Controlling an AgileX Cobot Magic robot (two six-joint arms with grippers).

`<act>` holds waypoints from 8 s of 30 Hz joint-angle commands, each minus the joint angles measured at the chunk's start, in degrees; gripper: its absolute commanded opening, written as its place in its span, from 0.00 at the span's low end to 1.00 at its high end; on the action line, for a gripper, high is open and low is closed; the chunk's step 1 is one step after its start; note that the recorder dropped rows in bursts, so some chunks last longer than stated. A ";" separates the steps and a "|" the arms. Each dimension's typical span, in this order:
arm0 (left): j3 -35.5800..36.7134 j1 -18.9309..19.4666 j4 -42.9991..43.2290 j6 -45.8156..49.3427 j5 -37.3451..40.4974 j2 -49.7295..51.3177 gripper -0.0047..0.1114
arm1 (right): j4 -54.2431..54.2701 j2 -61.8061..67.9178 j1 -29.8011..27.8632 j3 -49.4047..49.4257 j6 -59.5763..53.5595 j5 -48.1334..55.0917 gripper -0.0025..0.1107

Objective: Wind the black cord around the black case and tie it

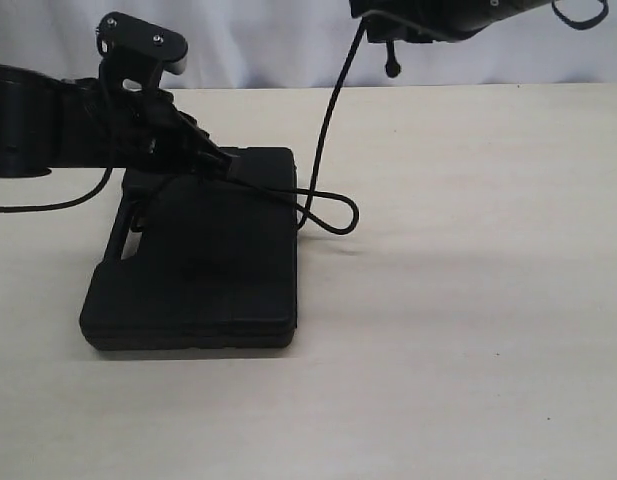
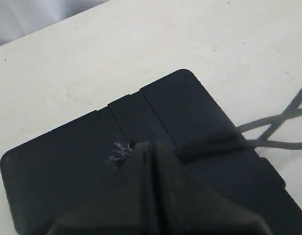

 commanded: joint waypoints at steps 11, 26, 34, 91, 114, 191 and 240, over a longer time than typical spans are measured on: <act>-1.38 0.10 12.72 -11.77 36.75 -0.56 0.04 | -25.42 -5.68 -0.40 7.02 17.75 -10.29 0.06; -12.63 1.10 122.98 -119.99 55.97 -0.32 0.04 | -61.64 -5.68 -0.40 9.55 44.84 -0.67 0.06; -8.61 7.34 117.47 -124.67 46.93 2.81 0.04 | -59.98 -5.68 -0.29 9.55 44.84 0.15 0.06; -11.33 18.12 99.65 -112.51 40.54 5.10 0.04 | -82.46 -8.19 -6.24 21.04 71.47 0.40 0.06; -10.82 37.28 67.58 -83.47 43.98 5.24 0.04 | -82.34 -5.13 -35.93 34.29 88.50 -19.98 0.06; -7.98 34.62 66.37 -81.94 35.93 8.04 0.04 | -53.53 33.69 13.14 -14.82 27.66 -2.53 0.06; -8.09 18.27 64.70 -81.46 10.36 12.66 0.40 | -48.04 24.07 -11.63 9.41 38.60 -12.52 0.06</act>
